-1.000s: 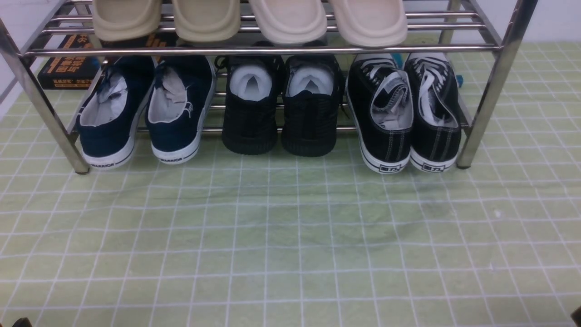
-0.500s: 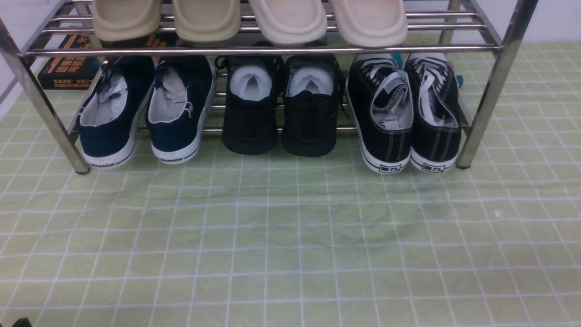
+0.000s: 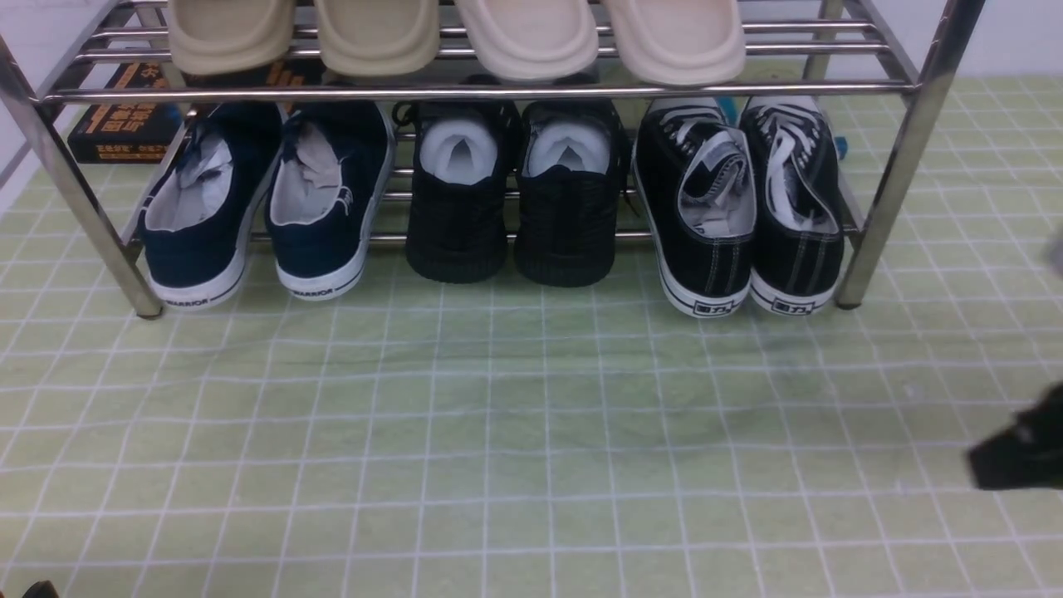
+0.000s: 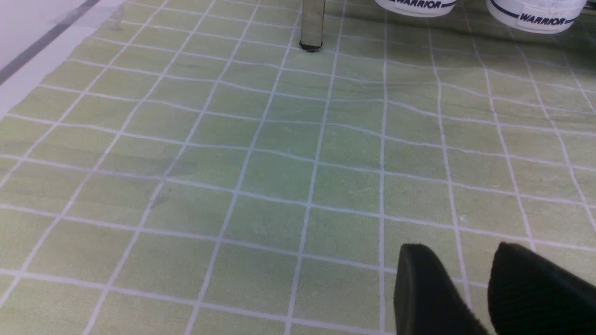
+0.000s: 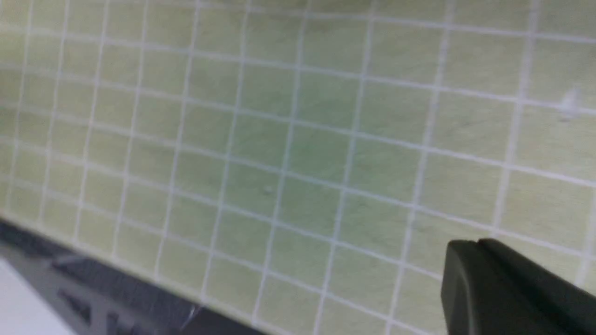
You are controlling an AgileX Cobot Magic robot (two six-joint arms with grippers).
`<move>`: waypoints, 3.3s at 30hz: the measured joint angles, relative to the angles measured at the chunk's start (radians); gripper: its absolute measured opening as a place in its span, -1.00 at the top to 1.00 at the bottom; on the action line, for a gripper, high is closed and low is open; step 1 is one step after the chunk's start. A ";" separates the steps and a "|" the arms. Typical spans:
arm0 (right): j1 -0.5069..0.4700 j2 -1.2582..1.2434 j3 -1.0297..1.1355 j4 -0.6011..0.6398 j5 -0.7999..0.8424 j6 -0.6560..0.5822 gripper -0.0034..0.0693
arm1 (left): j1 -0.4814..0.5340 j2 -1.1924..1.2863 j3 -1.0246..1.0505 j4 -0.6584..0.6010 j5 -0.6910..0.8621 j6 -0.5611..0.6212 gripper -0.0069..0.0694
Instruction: Take the shoes off the shelf with your hand from the green coffee tablecloth.
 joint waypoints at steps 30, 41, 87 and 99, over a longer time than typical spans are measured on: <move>0.458 0.686 -0.879 -0.451 0.009 0.367 -0.24 | 0.000 0.000 0.000 0.000 0.000 0.000 0.19; 0.601 0.688 -0.954 -0.530 -0.078 0.368 -0.41 | 0.000 0.000 0.000 0.000 0.000 0.000 0.19; 0.607 0.904 -0.965 -1.124 -0.063 0.850 -0.47 | 0.000 0.000 0.000 0.000 0.000 0.000 0.19; 0.607 0.919 -0.966 -1.145 -0.035 0.854 0.88 | 0.000 0.000 0.000 0.000 0.000 0.000 0.19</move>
